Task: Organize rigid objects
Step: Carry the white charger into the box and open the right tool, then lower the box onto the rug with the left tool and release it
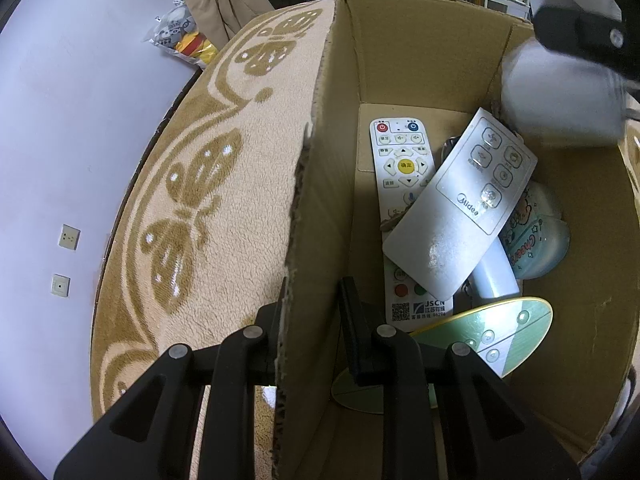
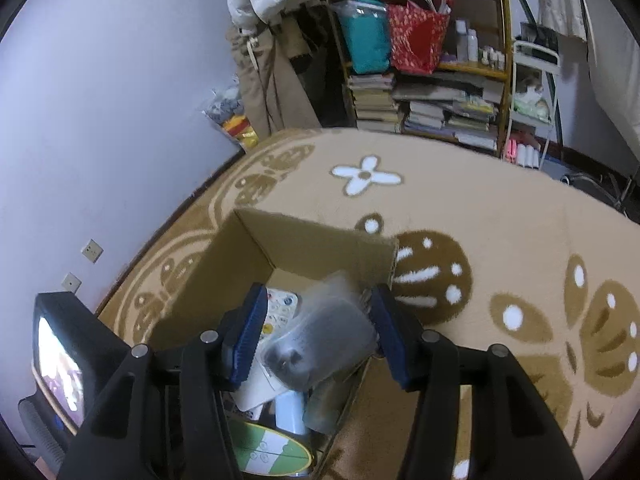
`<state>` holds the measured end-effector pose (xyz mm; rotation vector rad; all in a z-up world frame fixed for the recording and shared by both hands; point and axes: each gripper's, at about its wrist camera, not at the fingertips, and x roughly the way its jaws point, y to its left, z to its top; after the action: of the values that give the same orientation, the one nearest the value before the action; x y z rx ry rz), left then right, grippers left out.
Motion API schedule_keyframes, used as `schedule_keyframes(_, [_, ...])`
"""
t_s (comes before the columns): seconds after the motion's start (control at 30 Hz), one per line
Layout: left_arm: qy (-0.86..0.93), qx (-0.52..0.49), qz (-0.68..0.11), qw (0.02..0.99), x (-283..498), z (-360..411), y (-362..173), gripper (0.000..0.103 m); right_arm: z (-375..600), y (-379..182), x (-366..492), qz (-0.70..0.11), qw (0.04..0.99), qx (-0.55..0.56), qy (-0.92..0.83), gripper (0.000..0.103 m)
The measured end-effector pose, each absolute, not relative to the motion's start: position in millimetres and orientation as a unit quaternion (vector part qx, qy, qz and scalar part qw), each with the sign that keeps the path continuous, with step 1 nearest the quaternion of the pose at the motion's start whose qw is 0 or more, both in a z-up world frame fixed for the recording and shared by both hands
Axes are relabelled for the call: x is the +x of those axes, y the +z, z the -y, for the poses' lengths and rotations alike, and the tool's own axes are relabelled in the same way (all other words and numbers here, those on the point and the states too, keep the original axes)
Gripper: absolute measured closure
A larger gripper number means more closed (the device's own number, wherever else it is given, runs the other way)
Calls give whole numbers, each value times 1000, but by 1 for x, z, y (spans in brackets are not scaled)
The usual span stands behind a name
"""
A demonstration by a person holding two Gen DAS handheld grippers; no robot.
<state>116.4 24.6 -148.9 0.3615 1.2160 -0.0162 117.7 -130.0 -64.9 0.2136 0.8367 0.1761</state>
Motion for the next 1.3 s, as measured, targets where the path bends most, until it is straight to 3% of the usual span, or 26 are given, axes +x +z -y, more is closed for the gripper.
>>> schedule_keyframes(0.8, [-8,168,-569,805,116,-23,-148,81,198,-76,107,-426,892,148,32,41])
schedule_keyframes(0.87, [-8,167,-569,805,116,-23,-148,81,199,-81,106,-436,889,134,36,42])
schedule_keyframes(0.93, [-8,168,-569,805,116,-22,-148,81,198,-85,105,-443,886,129,44,50])
schedule_keyframes(1.3, [-8,166,-568,806,117,-25,-147,82,195,-77,95,-434,890,131,39,50])
